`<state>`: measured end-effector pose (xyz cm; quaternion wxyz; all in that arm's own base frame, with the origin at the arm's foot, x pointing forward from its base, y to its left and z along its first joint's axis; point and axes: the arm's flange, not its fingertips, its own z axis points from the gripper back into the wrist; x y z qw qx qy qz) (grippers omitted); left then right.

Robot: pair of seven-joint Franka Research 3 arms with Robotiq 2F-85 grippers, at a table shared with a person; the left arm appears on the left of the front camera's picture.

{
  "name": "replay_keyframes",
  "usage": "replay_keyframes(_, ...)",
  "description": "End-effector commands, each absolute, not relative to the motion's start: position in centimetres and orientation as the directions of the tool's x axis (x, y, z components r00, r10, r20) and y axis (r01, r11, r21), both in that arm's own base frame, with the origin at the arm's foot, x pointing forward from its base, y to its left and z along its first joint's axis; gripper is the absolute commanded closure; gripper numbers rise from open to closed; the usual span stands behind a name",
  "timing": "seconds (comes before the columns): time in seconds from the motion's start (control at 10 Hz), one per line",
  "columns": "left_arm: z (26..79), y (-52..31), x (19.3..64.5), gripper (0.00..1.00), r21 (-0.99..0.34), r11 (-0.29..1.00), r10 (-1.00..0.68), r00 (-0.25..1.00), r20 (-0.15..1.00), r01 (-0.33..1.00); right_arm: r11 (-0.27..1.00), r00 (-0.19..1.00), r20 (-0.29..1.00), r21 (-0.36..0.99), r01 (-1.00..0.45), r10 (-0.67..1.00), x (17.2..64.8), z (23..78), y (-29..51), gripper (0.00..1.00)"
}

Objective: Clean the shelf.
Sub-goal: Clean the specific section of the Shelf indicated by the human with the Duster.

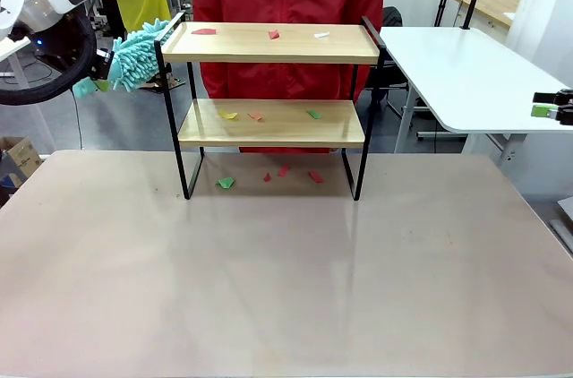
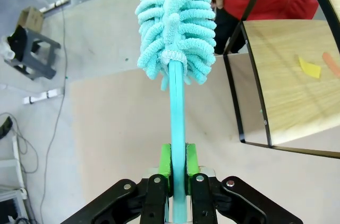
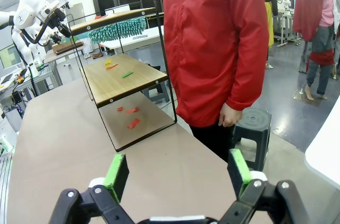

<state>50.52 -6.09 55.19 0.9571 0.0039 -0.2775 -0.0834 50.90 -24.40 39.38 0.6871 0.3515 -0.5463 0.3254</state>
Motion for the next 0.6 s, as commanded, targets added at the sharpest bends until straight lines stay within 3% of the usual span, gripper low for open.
replay_keyframes(0.0, 55.2, -6.1, 50.5, 0.87, 0.054, 0.986, -0.162, 0.832, 0.531, 0.158, 0.539, 0.185, 0.981, 0.123, -0.833, 0.063, 50.9, 39.7, -24.2, 0.0)
replay_keyframes(0.1, 56.8, -4.5, 50.5, 0.87, 0.179, 0.971, -0.233, 0.805, 0.545, 0.16, 0.539, 0.185, 0.981, 0.123, -0.833, 0.063, 50.9, 39.7, -24.2, 0.0)
replay_keyframes(0.5, 62.5, 0.6, 47.2, 0.87, 0.358, 0.821, -0.56, 0.745, 0.362, 0.444, 0.539, 0.185, 0.981, 0.123, -0.833, 0.063, 50.9, 39.7, -24.2, 0.0)
